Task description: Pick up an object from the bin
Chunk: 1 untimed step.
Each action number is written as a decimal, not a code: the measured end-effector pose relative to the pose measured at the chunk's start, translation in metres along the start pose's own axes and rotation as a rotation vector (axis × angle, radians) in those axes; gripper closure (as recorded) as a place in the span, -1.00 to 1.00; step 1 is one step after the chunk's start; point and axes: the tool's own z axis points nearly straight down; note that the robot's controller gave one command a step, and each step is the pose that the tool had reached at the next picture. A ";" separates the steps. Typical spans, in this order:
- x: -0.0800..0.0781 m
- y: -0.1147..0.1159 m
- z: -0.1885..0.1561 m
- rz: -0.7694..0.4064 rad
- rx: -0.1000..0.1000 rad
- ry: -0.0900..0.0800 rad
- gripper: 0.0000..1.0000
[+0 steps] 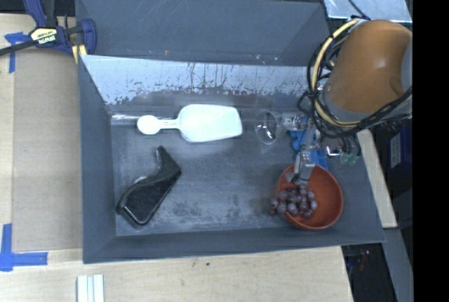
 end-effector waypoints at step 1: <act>-0.002 0.000 -0.005 -0.003 0.001 -0.009 -1.00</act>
Offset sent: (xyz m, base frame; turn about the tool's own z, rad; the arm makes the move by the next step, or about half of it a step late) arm -0.0446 -0.0592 -0.1158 -0.0921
